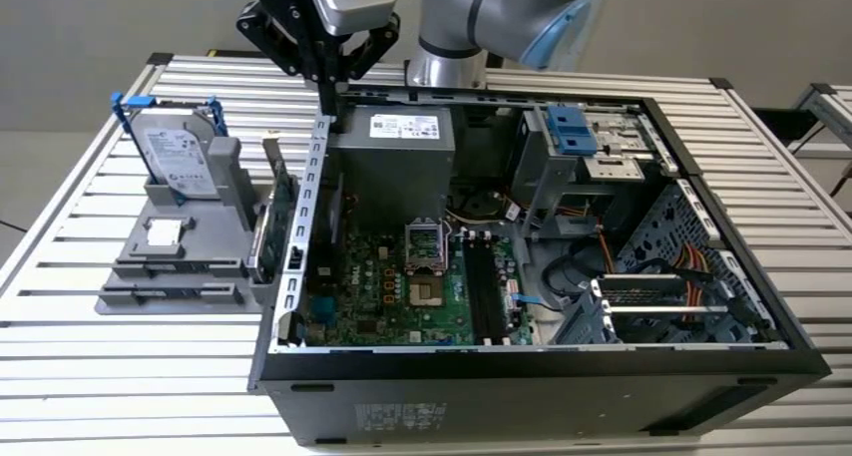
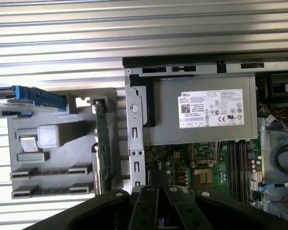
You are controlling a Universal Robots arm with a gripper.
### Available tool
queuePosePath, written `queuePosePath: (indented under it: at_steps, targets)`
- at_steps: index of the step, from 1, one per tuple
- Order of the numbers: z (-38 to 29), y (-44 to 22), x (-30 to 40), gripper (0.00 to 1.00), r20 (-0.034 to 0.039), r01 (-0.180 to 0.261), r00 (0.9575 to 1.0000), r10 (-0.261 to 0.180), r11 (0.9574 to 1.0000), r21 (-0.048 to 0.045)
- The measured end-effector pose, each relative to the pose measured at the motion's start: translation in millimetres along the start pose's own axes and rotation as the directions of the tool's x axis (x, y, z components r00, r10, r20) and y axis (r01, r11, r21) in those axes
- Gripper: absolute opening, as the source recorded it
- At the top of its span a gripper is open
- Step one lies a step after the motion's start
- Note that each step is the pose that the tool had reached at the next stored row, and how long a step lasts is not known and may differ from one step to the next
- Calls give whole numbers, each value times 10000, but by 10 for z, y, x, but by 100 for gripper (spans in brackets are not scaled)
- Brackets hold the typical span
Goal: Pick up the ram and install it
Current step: 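Reach for the ram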
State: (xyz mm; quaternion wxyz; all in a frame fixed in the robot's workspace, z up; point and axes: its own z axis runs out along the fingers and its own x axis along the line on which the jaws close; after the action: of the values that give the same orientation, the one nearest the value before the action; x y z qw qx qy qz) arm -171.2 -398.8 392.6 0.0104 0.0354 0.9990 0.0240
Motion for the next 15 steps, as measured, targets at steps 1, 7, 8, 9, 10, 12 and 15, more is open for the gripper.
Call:
queuePosePath:
  at_steps: [1, 7, 8, 9, 10, 12, 15]
  targets:
    - [0, 0, 5, 0, 0, 0, 10000, 0, 10000, 1]
    - [-2, -4, 60, 0, 0, 0, 10000, 0, 10000, 0]
    - [-2, -5, 68, 0, 0, 0, 10000, 0, 10000, 0]
    - [-2, -5, 75, 0, 0, 0, 10000, 0, 10000, 1]
    - [-2, -6, 83, 0, 0, -1, 10000, 1, 10000, 0]
    - [-2, -7, 99, 0, 0, 0, 10000, 0, 10000, 0]
    - [-3, -9, 122, 0, 0, 0, 10000, 0, 10000, 1]
